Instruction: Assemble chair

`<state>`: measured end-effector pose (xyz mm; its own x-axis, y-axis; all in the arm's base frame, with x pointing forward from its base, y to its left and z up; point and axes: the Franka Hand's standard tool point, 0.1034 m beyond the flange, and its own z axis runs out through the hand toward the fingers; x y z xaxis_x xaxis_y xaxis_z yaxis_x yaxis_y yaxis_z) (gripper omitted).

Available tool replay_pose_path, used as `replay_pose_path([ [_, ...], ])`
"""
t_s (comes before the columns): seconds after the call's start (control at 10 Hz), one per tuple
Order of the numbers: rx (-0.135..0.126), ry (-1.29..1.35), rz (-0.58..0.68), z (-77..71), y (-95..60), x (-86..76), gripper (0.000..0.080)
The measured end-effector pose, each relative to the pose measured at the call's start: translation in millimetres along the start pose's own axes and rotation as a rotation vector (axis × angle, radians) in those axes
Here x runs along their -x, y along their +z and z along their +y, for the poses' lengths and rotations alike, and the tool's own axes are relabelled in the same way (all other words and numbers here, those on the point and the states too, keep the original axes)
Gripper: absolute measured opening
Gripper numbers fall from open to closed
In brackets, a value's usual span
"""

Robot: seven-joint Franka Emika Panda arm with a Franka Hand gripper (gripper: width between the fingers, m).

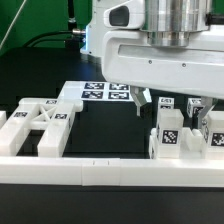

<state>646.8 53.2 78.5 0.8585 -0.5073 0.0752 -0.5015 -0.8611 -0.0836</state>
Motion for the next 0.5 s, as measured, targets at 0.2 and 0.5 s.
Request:
replay_pose_path([
  [0.2, 0.013, -0.167, 0.004, 1.6, -0.1, -1.2, 0.0648],
  [0.5, 0.026, -0.392, 0.008, 4.7, -0.4, -3.7, 0.0648],
])
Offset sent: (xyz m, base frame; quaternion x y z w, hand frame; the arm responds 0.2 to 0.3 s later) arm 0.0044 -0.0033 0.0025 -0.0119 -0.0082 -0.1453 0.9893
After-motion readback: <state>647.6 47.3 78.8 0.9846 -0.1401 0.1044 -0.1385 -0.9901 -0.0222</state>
